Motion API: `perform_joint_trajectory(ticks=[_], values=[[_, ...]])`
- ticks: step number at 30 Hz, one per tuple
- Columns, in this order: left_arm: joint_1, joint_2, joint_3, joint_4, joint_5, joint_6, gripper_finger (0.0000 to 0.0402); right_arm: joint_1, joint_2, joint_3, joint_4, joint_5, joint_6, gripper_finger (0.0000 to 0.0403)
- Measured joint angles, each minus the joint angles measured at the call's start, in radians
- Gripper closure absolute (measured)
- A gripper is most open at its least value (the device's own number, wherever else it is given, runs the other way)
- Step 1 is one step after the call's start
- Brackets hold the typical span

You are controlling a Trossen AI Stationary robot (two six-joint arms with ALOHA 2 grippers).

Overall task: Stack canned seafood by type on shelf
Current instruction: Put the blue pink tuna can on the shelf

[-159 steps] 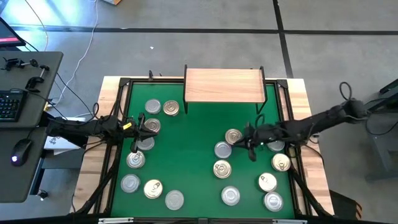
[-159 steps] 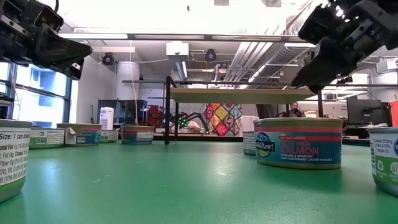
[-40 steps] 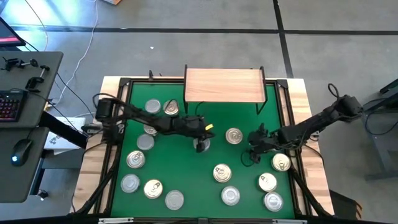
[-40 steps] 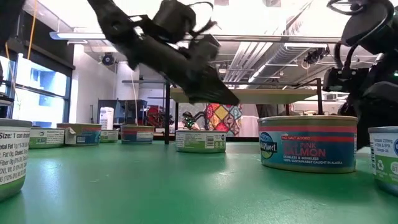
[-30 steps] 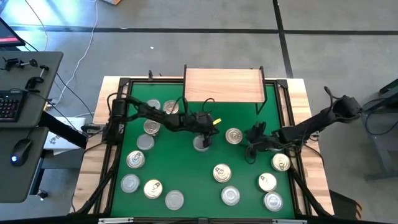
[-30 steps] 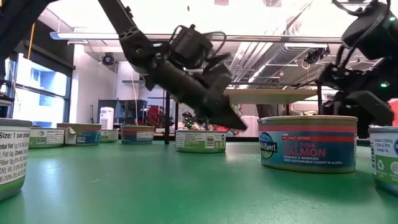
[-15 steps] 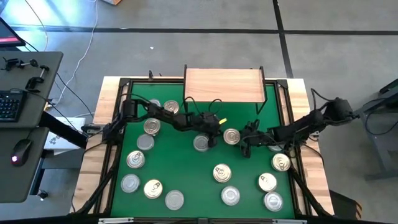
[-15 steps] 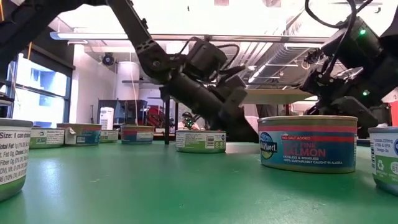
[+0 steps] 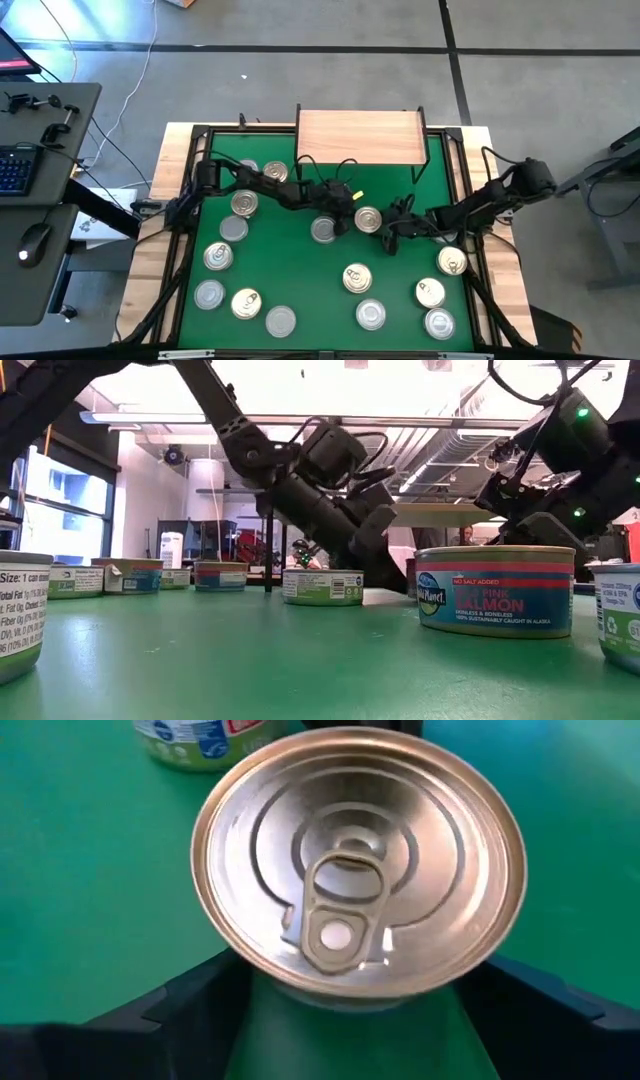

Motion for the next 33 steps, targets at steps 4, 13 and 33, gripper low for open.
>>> perform_joint_trajectory(ticks=[4,13,33], values=[[-0.003,-0.039,0.001,-0.112,-0.028,0.033,0.0401,0.03,-0.008,0.003,-0.047,0.06,0.061,0.0072],[-0.005,-0.079,0.0,-0.247,-0.048,0.048,0.0401,0.034,-0.011,0.003,-0.07,0.033,0.128,0.0071],[-0.022,-0.079,-0.002,-0.203,-0.056,0.029,0.0401,0.001,-0.011,0.206,-0.311,0.002,-0.151,0.0013]])
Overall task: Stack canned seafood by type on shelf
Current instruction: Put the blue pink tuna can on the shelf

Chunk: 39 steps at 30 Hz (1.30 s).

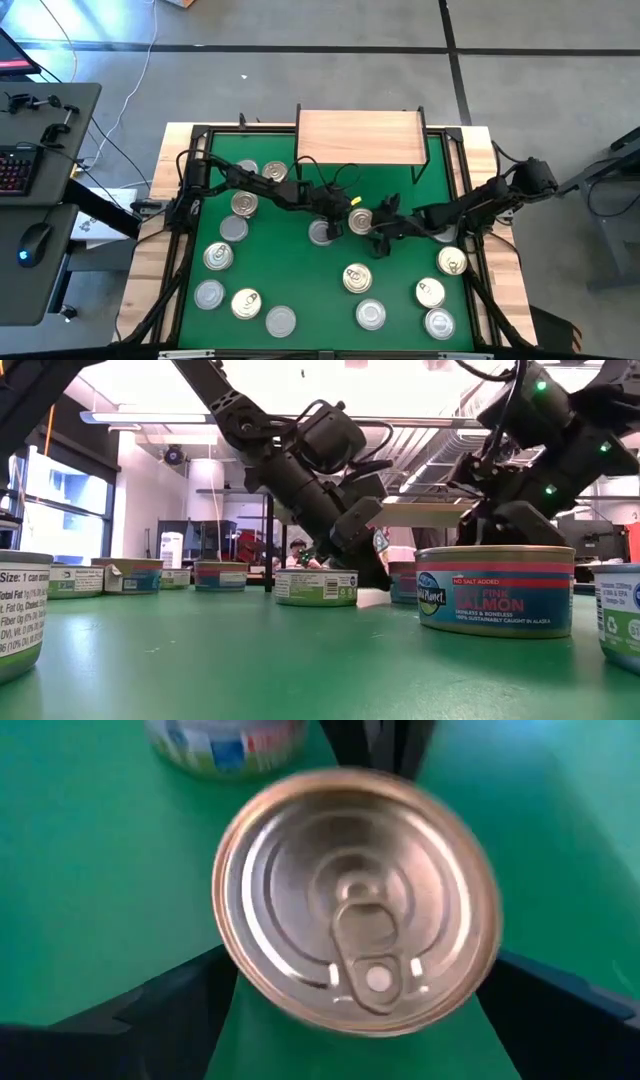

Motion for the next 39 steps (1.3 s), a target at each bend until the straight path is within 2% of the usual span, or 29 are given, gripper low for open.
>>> perform_joint_trajectory(ticks=[5,14,19,25,33,39], values=[[-0.009,0.001,-0.003,0.025,-0.002,-0.006,0.0401,-0.009,0.0,-0.055,0.147,-0.006,-0.002,0.0013],[-0.014,0.002,-0.004,0.039,-0.033,-0.002,0.0401,-0.018,0.097,-0.062,0.251,-0.002,0.047,0.0013],[-0.016,-0.04,0.0,-0.043,-0.078,0.028,0.0401,-0.01,0.128,-0.057,0.256,0.006,0.106,0.0013],[-0.02,-0.084,0.001,-0.139,-0.058,0.046,0.0401,-0.003,0.129,-0.059,0.218,0.017,0.172,0.0013],[-0.026,-0.07,-0.001,-0.117,-0.006,0.039,0.0401,-0.002,0.129,-0.059,0.204,0.02,0.218,0.0013],[-0.032,-0.026,-0.003,0.004,0.027,0.036,0.0402,-0.004,0.129,-0.063,0.233,0.023,0.188,0.0013]])
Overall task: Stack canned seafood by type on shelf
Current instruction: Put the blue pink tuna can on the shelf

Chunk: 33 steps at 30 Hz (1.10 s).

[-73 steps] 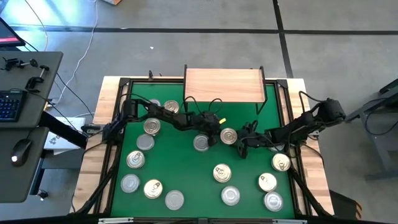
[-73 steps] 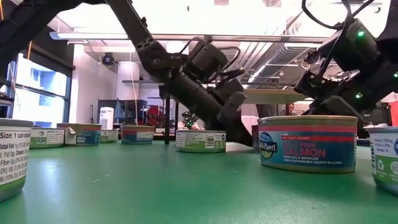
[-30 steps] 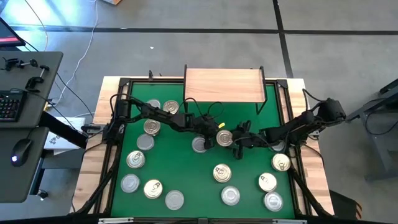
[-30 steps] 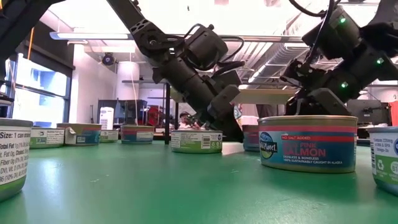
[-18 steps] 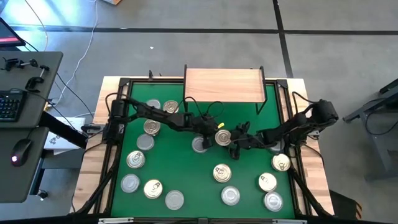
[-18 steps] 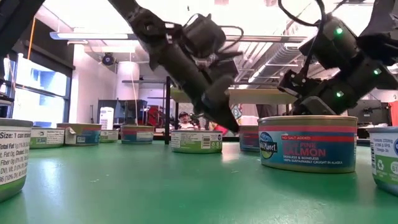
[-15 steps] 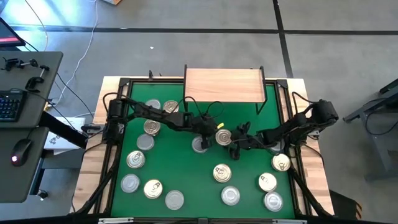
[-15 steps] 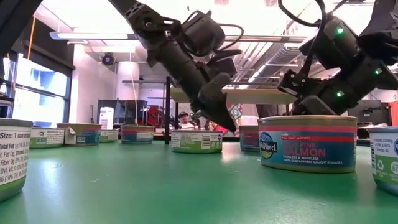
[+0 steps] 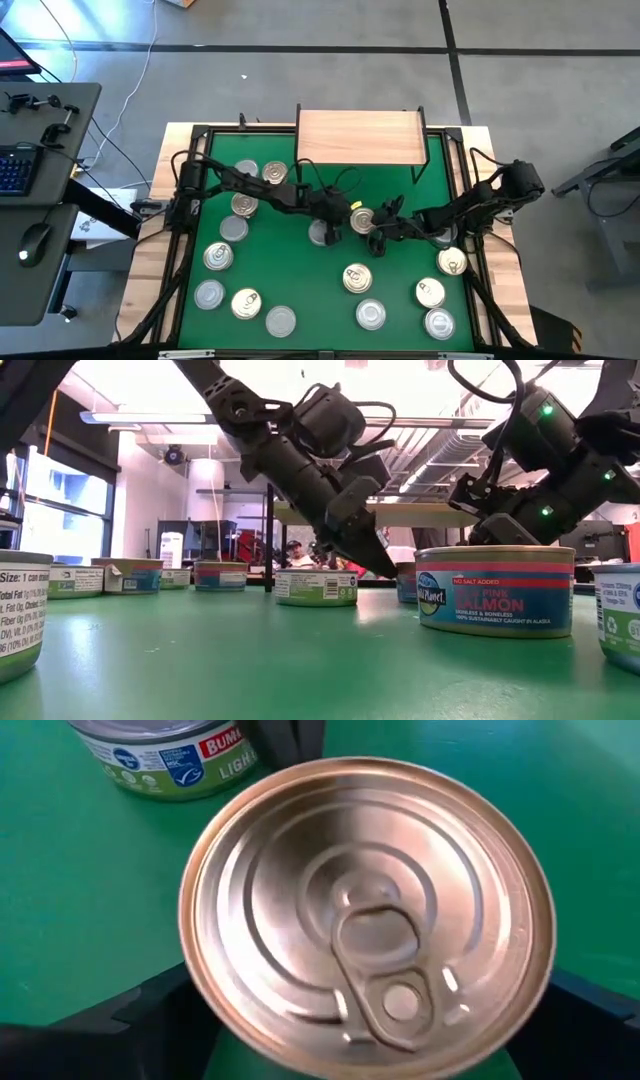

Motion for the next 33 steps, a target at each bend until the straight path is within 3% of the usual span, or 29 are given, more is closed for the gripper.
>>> perform_joint_trajectory(ticks=[8,16,25,33], values=[[0.0,0.019,-0.003,0.057,0.02,-0.015,0.0401,0.001,0.007,-0.003,0.022,0.015,-0.003,0.0014],[-0.006,0.008,0.002,0.026,0.009,0.01,0.0402,0.043,0.01,-0.002,0.015,0.09,0.051,0.0051],[-0.046,-0.064,0.002,-0.23,-0.157,0.003,0.0401,0.148,-0.002,0.004,-0.037,0.207,0.172,0.0051],[-0.088,-0.246,-0.148,-0.223,-0.226,-0.051,0.0401,0.178,-0.138,0.01,-0.102,0.229,0.189,0.0051]])
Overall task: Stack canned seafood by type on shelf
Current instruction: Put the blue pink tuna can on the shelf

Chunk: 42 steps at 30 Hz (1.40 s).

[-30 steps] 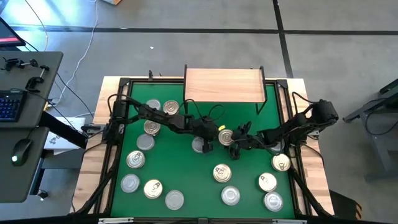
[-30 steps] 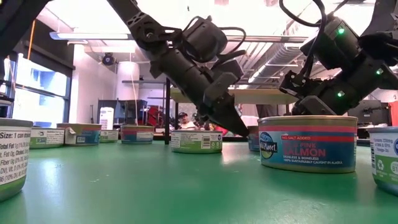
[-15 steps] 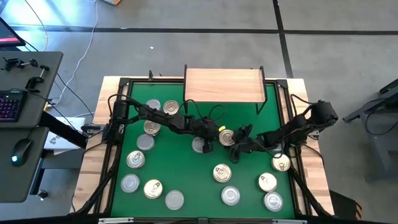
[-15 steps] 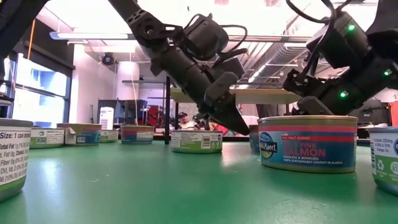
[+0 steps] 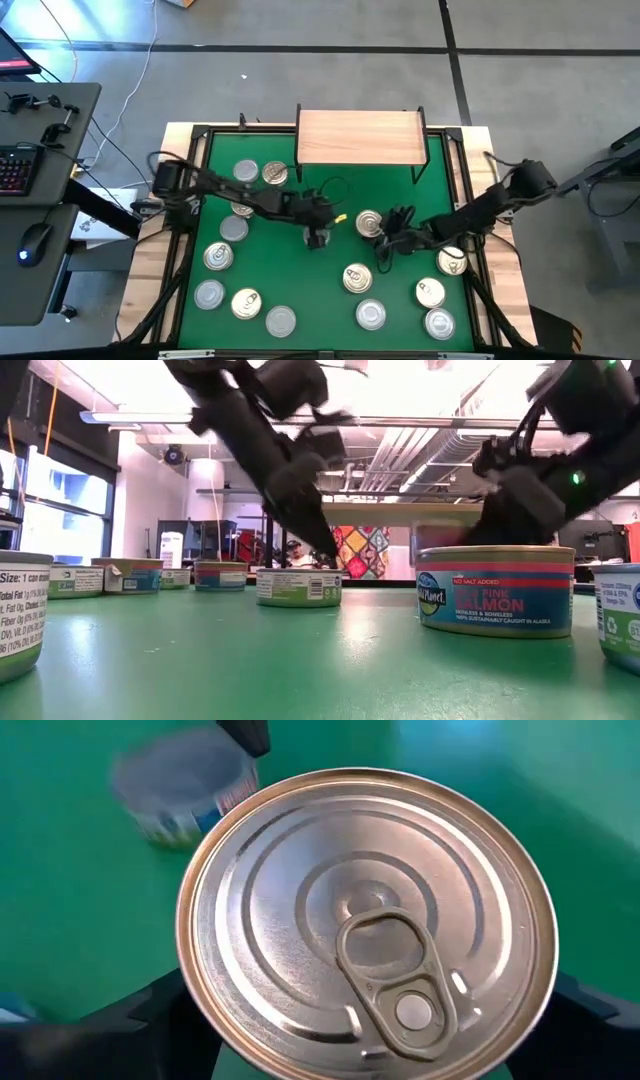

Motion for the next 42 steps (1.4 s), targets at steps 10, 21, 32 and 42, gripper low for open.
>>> perform_joint_trajectory(ticks=[10,21,32,42], values=[[-0.073,-0.401,-0.272,0.163,-0.141,-0.019,0.0401,-0.128,-0.177,0.312,-0.449,-0.07,-0.305,0.0051],[-0.119,-0.656,-0.455,0.222,-0.273,-0.027,0.0401,-0.532,-0.124,0.67,-0.613,-0.461,-0.7,0.0051],[-0.117,-0.663,-0.485,0.266,-0.286,-0.027,0.0402,-0.816,0.198,0.883,-0.628,-0.776,-0.842,0.0052],[-0.117,-0.663,-0.485,0.267,-0.287,-0.038,0.0401,-0.875,0.37,1.069,-0.704,-0.81,-0.859,0.0015]])
